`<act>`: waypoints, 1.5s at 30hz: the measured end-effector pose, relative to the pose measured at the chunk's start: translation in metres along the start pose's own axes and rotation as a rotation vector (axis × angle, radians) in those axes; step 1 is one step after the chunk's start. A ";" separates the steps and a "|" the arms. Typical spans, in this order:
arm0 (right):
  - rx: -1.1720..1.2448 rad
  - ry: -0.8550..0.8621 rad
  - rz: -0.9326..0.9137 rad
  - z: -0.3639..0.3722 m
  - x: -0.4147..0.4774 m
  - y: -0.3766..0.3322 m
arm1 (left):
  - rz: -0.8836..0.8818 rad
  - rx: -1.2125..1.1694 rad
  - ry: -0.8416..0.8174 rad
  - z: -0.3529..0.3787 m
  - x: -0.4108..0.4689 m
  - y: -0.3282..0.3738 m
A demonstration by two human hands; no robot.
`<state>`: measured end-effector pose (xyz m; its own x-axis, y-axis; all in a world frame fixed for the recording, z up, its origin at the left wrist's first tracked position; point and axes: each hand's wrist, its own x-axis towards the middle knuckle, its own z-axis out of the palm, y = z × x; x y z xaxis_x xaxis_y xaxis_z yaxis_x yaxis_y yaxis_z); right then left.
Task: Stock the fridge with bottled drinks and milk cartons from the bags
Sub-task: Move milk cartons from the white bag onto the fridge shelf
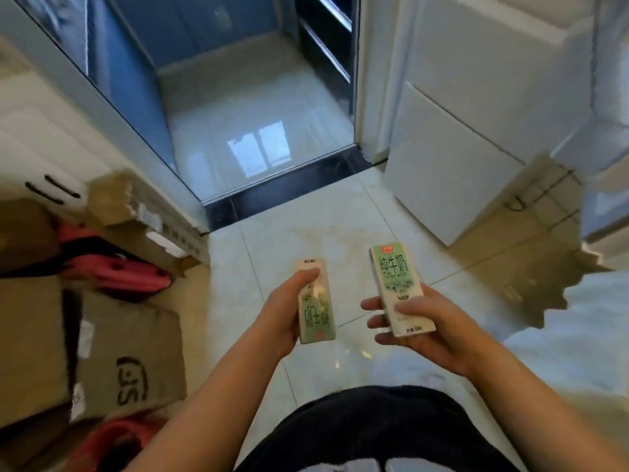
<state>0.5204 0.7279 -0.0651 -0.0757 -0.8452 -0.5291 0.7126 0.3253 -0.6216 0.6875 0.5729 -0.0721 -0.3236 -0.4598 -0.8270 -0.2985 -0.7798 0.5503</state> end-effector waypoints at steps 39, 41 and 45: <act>-0.117 0.657 -0.560 -0.061 0.340 -0.377 | 0.307 0.253 -0.541 0.215 0.279 0.432; -0.149 0.710 -0.606 -0.063 0.346 -0.395 | 0.349 0.340 -0.578 0.237 0.289 0.454; -0.179 0.880 -0.727 -0.071 0.356 -0.443 | 0.461 0.554 -0.641 0.295 0.313 0.506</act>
<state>0.1287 0.3133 -0.0192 -0.9373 -0.2930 -0.1887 0.1978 -0.0015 -0.9802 0.1700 0.1598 -0.0180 -0.8951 -0.2229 -0.3862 -0.3475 -0.1942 0.9174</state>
